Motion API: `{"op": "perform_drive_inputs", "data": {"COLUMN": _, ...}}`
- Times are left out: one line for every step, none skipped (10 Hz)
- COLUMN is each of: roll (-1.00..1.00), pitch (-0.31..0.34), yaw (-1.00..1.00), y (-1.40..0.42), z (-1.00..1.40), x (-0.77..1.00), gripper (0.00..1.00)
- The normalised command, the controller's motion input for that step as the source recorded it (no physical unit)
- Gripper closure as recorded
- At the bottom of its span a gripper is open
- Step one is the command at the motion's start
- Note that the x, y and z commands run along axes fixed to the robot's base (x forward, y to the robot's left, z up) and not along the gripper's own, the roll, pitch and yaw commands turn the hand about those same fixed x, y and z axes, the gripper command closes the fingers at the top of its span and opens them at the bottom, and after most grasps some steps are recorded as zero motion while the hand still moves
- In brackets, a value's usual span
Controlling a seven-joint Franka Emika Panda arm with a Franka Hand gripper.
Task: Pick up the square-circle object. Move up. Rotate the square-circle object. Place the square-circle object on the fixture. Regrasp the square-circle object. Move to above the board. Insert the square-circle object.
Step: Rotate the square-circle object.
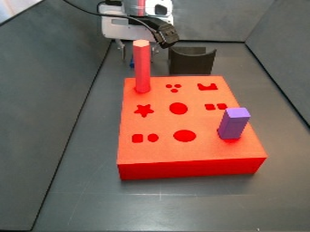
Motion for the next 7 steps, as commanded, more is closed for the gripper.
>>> {"op": "perform_drive_inputs", "data": {"roll": -0.18, "pitch": -0.059, "yaw": 0.0, "y": 0.02, "z": -0.17, "x": 0.02, "gripper": 0.0}}
{"op": "perform_drive_inputs", "data": {"roll": -0.18, "pitch": -0.059, "yaw": 0.0, "y": 0.02, "z": -0.17, "x": 0.02, "gripper": 0.0}}
{"op": "perform_drive_inputs", "data": {"roll": -0.18, "pitch": -0.059, "yaw": 0.0, "y": 0.02, "z": -0.17, "x": 0.02, "gripper": 0.0}}
{"op": "perform_drive_inputs", "data": {"roll": -0.18, "pitch": -0.059, "yaw": 0.0, "y": 0.02, "z": -0.17, "x": 0.02, "gripper": 0.0}}
{"op": "perform_drive_inputs", "data": {"roll": -0.18, "pitch": -0.059, "yaw": 0.0, "y": 0.02, "z": -0.17, "x": 0.02, "gripper": 0.0}}
{"op": "perform_drive_inputs", "data": {"roll": -0.18, "pitch": -0.059, "yaw": 0.0, "y": 0.02, "z": -0.17, "x": 0.02, "gripper": 0.0}}
{"op": "perform_drive_inputs", "data": {"roll": -0.18, "pitch": -0.059, "yaw": 0.0, "y": 0.02, "z": -0.17, "x": 0.02, "gripper": 0.0}}
